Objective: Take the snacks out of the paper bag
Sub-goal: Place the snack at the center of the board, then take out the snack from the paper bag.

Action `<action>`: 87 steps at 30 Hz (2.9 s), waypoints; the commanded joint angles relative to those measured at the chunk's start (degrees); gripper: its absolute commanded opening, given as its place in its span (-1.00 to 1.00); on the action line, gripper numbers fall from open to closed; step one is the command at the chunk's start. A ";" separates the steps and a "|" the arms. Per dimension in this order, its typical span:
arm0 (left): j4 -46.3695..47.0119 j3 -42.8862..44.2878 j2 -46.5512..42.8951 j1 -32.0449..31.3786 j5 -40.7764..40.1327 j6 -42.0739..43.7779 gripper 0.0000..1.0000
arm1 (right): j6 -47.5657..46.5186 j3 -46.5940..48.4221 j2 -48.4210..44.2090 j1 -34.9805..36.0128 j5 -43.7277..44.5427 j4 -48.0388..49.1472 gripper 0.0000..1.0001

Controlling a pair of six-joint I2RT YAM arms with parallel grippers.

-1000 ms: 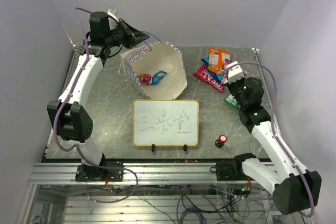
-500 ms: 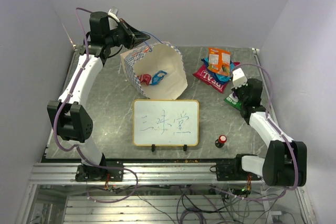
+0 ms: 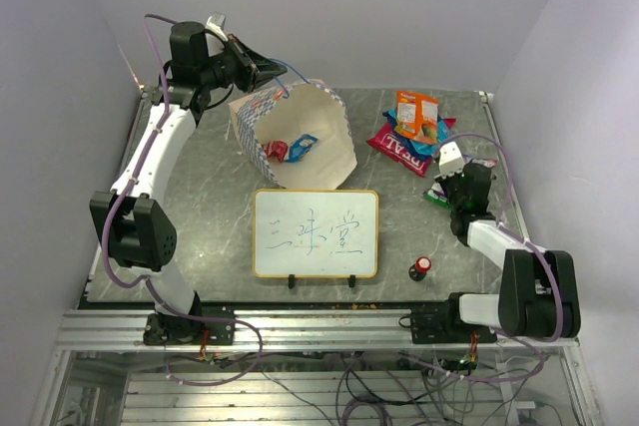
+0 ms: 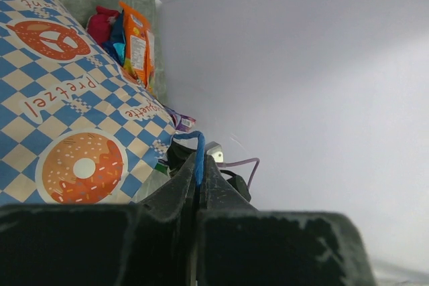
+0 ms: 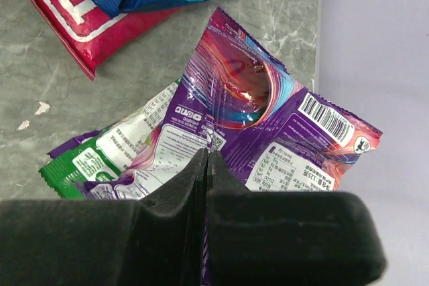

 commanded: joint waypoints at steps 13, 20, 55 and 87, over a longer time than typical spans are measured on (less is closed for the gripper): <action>2.24 -3.78 -2.24 -2.82 1.18 1.06 -0.86 | 7.07 5.95 -16.13 1.03 -3.98 -18.17 -0.03; 0.79 -4.21 -3.05 -2.96 0.24 2.07 -0.86 | 6.76 12.30 -16.72 8.02 -13.98 -22.31 0.17; 3.41 0.82 -0.15 -4.37 0.94 2.03 -0.86 | 16.34 41.17 29.12 39.79 -14.68 -2.65 0.34; 5.07 -0.28 -0.68 -4.81 3.76 1.07 -0.86 | 11.87 60.15 52.48 39.82 -10.15 -11.41 -0.79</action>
